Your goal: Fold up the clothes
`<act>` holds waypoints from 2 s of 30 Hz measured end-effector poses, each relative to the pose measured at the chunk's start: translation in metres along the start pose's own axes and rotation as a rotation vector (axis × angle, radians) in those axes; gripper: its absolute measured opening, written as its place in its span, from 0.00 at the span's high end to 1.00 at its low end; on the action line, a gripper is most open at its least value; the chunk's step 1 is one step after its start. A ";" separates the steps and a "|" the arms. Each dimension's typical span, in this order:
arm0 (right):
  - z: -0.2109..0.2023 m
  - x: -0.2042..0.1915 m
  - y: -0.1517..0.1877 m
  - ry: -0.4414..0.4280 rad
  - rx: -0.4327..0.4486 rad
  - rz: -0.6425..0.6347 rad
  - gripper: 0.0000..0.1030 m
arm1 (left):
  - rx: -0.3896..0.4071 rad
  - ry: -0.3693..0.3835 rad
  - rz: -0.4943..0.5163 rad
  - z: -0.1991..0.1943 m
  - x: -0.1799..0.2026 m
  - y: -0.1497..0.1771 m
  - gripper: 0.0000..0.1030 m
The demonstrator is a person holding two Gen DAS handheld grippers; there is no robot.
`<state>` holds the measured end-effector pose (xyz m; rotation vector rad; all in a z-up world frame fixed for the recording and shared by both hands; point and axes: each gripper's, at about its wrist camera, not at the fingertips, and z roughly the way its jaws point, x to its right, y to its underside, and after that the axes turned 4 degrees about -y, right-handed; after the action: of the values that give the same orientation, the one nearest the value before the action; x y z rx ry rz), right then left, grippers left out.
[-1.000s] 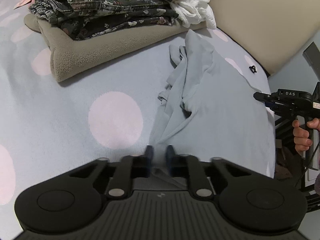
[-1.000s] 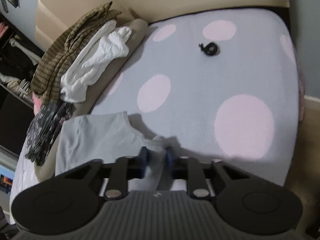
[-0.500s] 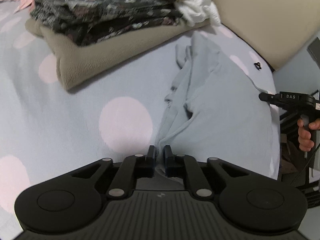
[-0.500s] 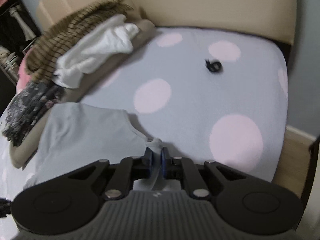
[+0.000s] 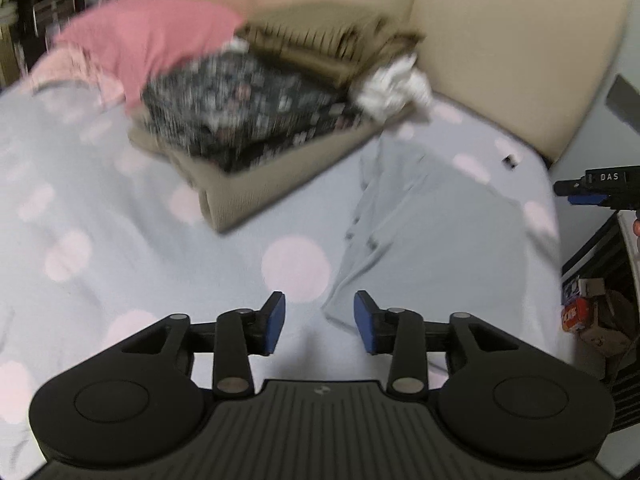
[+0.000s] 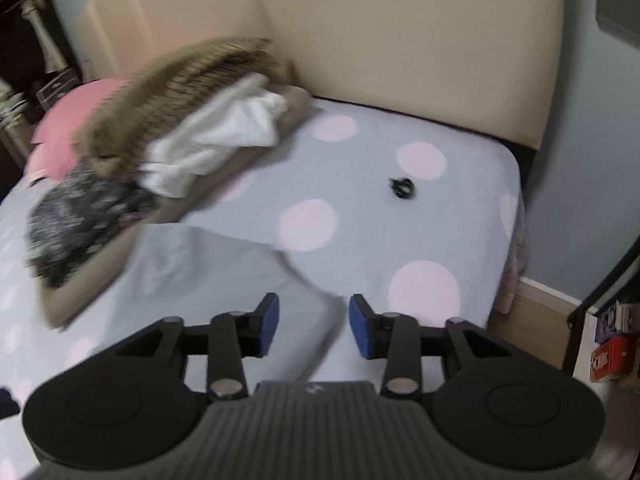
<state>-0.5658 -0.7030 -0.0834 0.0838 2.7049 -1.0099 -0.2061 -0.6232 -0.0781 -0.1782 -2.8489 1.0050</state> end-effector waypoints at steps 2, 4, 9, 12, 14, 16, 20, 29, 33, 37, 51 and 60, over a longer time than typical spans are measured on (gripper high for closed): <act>-0.025 -0.015 -0.001 -0.035 0.002 -0.031 0.51 | 0.037 -0.001 -0.004 -0.024 0.009 0.000 0.64; -0.051 -0.031 0.004 -0.066 0.012 -0.070 0.47 | 0.070 -0.005 -0.013 -0.048 0.016 0.000 0.63; -0.108 -0.064 0.023 -0.117 0.056 -0.119 0.45 | 0.177 -0.018 -0.048 -0.094 0.031 0.001 0.53; -0.127 -0.079 0.040 -0.091 0.073 -0.125 0.45 | 0.218 -0.056 -0.070 -0.108 0.042 0.005 0.44; -0.136 -0.089 0.054 -0.079 0.081 -0.128 0.45 | 0.234 -0.063 -0.083 -0.115 0.048 0.011 0.43; -0.143 -0.095 0.071 -0.078 0.089 -0.116 0.45 | 0.228 -0.067 -0.096 -0.116 0.055 0.017 0.40; -0.142 -0.097 0.102 -0.055 0.076 -0.096 0.45 | 0.186 -0.108 -0.093 -0.111 0.069 0.032 0.40; -0.125 -0.091 0.141 0.005 0.041 -0.089 0.45 | 0.109 -0.131 -0.104 -0.094 0.085 0.059 0.40; -0.121 -0.091 0.145 -0.035 0.018 -0.082 0.45 | 0.097 -0.155 -0.103 -0.088 0.089 0.063 0.40; -0.117 -0.092 0.146 -0.033 0.004 -0.081 0.45 | 0.080 -0.155 -0.111 -0.083 0.089 0.066 0.40; -0.115 -0.096 0.147 -0.024 -0.004 -0.103 0.44 | 0.057 -0.127 -0.114 -0.079 0.091 0.069 0.40; -0.115 -0.097 0.148 -0.021 -0.005 -0.108 0.44 | 0.041 -0.133 -0.102 -0.076 0.094 0.070 0.40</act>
<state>-0.4760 -0.5129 -0.0696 -0.0739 2.7185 -1.0271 -0.2822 -0.5083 -0.0571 0.0397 -2.9171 1.0924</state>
